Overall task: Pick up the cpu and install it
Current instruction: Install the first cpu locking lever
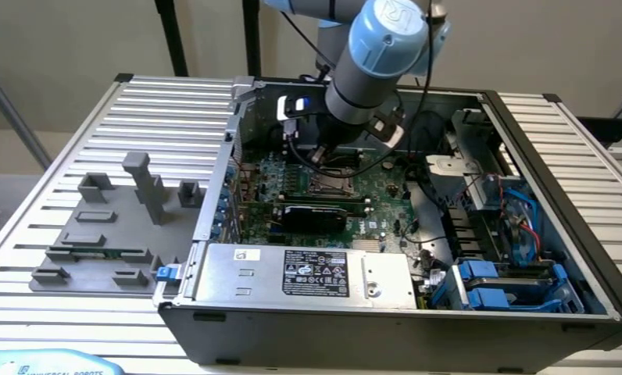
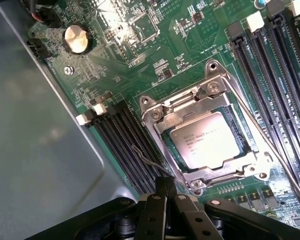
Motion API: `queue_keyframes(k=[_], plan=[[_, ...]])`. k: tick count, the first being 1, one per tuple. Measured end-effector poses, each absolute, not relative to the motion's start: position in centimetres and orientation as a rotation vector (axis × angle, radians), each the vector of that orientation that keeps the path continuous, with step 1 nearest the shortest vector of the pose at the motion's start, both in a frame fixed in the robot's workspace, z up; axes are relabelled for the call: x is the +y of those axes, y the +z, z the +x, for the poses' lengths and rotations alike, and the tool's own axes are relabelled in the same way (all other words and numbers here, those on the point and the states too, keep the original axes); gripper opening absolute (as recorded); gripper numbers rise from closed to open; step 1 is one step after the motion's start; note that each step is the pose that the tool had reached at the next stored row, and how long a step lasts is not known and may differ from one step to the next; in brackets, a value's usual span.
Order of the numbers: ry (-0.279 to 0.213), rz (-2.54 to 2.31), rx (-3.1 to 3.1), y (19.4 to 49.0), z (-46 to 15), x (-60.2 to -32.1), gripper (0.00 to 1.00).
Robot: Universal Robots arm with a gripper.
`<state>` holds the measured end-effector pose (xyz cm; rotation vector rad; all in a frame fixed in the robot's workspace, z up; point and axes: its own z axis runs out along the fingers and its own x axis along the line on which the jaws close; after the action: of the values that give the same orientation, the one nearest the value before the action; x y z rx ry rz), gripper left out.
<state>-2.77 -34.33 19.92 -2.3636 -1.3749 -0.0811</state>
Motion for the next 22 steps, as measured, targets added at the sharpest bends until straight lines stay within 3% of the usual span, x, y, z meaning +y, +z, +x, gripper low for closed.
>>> queue_keyframes(k=[22], plan=[[-0.061, -2.335, -1.435, 19.5, -1.1, -34.3, 0.11]])
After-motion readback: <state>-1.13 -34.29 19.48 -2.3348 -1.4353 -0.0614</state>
